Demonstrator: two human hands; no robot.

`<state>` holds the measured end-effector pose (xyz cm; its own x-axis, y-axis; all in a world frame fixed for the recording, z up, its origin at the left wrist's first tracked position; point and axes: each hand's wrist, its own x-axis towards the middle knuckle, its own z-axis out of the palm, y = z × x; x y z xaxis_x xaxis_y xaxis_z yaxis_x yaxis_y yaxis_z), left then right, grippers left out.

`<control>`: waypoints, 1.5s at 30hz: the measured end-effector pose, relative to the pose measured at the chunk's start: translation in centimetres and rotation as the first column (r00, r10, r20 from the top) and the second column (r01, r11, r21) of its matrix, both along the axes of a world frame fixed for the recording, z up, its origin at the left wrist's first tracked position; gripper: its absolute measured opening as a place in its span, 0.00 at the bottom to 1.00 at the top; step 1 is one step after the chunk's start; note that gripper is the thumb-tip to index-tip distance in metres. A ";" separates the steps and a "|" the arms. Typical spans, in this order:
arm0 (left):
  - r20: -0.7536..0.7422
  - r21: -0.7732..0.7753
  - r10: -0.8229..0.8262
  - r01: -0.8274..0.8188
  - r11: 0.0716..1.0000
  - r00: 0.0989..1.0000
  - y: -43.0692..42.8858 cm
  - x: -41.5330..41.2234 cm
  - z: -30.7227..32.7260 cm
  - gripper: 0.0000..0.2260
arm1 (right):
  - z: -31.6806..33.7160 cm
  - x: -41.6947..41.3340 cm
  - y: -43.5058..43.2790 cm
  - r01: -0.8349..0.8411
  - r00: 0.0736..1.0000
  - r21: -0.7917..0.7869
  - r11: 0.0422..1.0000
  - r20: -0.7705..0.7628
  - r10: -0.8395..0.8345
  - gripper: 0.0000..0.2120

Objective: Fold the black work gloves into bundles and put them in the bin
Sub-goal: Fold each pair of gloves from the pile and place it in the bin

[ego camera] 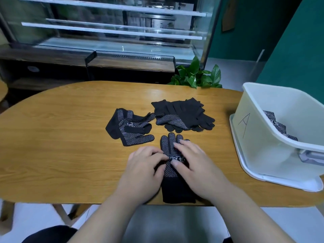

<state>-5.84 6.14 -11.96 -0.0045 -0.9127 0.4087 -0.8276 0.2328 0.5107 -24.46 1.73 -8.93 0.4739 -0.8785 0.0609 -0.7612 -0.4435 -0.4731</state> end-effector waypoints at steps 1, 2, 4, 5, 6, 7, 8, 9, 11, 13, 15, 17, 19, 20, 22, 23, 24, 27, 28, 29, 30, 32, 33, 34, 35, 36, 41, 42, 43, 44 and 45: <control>0.008 0.001 0.029 -0.029 1.000 1.000 -0.2 0.3 -0.2 0.11 | -0.2 0.3 -0.1 -0.028 0.997 0.028 0.999 -0.076 0.030 0.29; 0.012 -0.003 0.052 -0.052 0.999 0.999 -0.4 0.6 -0.3 0.12 | -0.4 0.5 0.0 -0.053 0.987 0.039 0.998 -0.152 0.059 0.31; -0.008 -0.012 0.101 -0.101 0.995 0.995 -0.7 1.3 -0.3 0.14 | -0.7 0.6 0.2 -0.095 0.952 0.046 0.994 -0.287 0.104 0.38; -0.013 -0.008 0.127 -0.127 0.992 0.992 -0.9 1.6 -0.3 0.14 | -0.7 0.5 0.3 -0.112 0.932 0.045 0.993 -0.343 0.120 0.41; 0.001 0.003 0.148 -0.148 0.989 0.989 -1.0 1.8 -0.2 0.13 | -0.7 0.4 0.5 -0.127 0.912 0.039 0.991 -0.389 0.132 0.44; 0.027 0.025 0.166 -0.166 0.986 0.986 -1.0 2.0 -0.2 0.12 | -0.6 0.3 0.5 -0.140 0.895 0.035 0.990 -0.423 0.141 0.44; 0.054 0.051 0.179 -0.181 0.982 0.982 -1.1 2.1 -0.2 0.12 | -0.5 0.2 0.5 -0.146 0.885 0.037 0.989 -0.442 0.147 0.43; 0.078 0.079 0.184 -0.190 0.979 0.980 -1.2 2.2 -0.2 0.13 | -0.5 0.1 0.5 -0.149 0.880 0.043 0.988 -0.450 0.152 0.43; 0.106 0.131 0.180 -0.193 0.972 0.978 -1.3 2.3 0.0 0.17 | -0.3 0.0 0.4 -0.158 0.874 0.051 0.986 -0.458 0.164 0.44; 0.119 0.138 0.171 -0.187 0.973 0.978 -1.3 2.2 0.0 0.18 | -0.4 0.1 0.3 -0.163 0.873 0.051 0.985 -0.457 0.168 0.45; 0.129 0.115 0.186 -0.201 0.973 0.974 -1.3 2.1 -0.1 0.20 | -0.5 0.2 0.3 -0.161 0.888 0.037 0.986 -0.430 0.161 0.44; 0.145 0.111 0.219 -0.235 0.966 0.965 -1.3 2.0 -0.3 0.22 | -0.6 0.2 0.4 -0.132 0.931 0.021 0.991 -0.342 0.131 0.41; 0.158 0.121 0.262 -0.282 0.952 0.952 -1.3 1.8 -0.3 0.23 | -0.7 0.3 0.3 -0.100 0.964 0.029 0.995 -0.244 0.104 0.34; 0.166 0.126 0.284 -0.305 0.944 0.945 -1.3 1.8 -0.2 0.24 | -0.7 0.4 0.3 -0.104 0.964 0.024 0.994 -0.244 0.107 0.31; 0.180 0.125 0.313 -0.337 0.933 0.933 -1.3 1.8 0.0 0.23 | -0.9 0.6 0.1 -0.125 0.940 0.017 0.992 -0.318 0.124 0.28; 0.187 0.124 0.318 -0.344 0.931 0.929 -1.3 1.8 0.0 0.22 | -1.0 0.8 0.1 -0.130 0.927 0.024 0.991 -0.351 0.130 0.28; 0.193 0.123 0.322 -0.348 0.929 0.927 -1.3 1.8 0.1 0.21 | -1.1 0.9 0.0 -0.129 0.920 0.031 0.991 -0.370 0.131 0.28; 0.191 0.131 0.337 -0.364 0.922 0.922 -1.5 1.8 0.2 0.21 | -1.2 1.0 -0.1 -0.131 0.909 0.022 0.991 -0.397 0.129 0.32; 0.191 0.127 0.339 -0.366 0.922 0.921 -1.5 1.7 0.3 0.21 | -1.2 1.0 -0.1 -0.135 0.904 0.018 0.991 -0.408 0.131 0.34; 0.190 0.118 0.340 -0.366 0.923 0.921 -1.5 1.6 0.3 0.21 | -1.3 1.0 -0.1 -0.138 0.899 0.016 0.990 -0.418 0.132 0.35; 0.188 0.110 0.341 -0.365 0.925 0.921 -1.4 1.5 0.3 0.22 | -1.3 1.0 -0.1 -0.139 0.896 0.012 0.990 -0.423 0.131 0.35; 0.181 0.112 0.342 -0.365 0.924 0.922 -1.5 1.5 0.3 0.21 | -1.4 1.0 -0.1 -0.139 0.896 0.007 0.990 -0.425 0.129 0.35; 0.178 0.118 0.339 -0.362 0.925 0.924 -1.5 1.5 0.2 0.21 | -1.4 1.0 0.0 -0.138 0.895 0.006 0.990 -0.427 0.127 0.35; 0.176 0.127 0.330 -0.354 0.927 0.927 -1.6 1.5 0.3 0.20 | -1.4 1.0 0.0 -0.138 0.894 0.003 0.990 -0.429 0.126 0.35; 0.170 0.136 0.322 -0.345 0.929 0.931 -1.6 1.5 0.3 0.19 | -1.4 1.0 0.0 -0.139 0.894 -0.002 0.990 -0.431 0.124 0.36; 0.159 0.147 0.315 -0.338 0.930 0.936 -1.7 1.4 0.3 0.18 | -1.5 1.0 0.0 -0.139 0.894 -0.006 0.990 -0.431 0.123 0.36; 0.102 0.236 0.306 -0.321 0.917 0.947 -2.0 0.7 0.9 0.11 | -1.4 1.1 0.0 -0.134 0.893 0.000 0.991 -0.434 0.121 0.36; 0.096 0.258 0.294 -0.309 0.916 0.951 -2.1 0.6 1.1 0.10 | -1.4 1.1 0.0 -0.133 0.895 -0.002 0.991 -0.430 0.119 0.35; 0.091 0.277 0.276 -0.291 0.916 0.957 -2.2 0.6 1.3 0.10 | -1.5 1.1 0.0 -0.133 0.896 -0.007 0.991 -0.429 0.117 0.35; 0.083 0.292 0.254 -0.267 0.918 0.964 -2.1 0.5 1.5 0.10 | -1.6 1.1 0.0 -0.133 0.895 -0.013 0.991 -0.432 0.114 0.35; 0.063 0.299 0.230 -0.238 0.924 0.971 -2.1 0.5 1.7 0.10 | -1.6 1.1 0.0 -0.131 0.893 -0.018 0.991 -0.437 0.110 0.36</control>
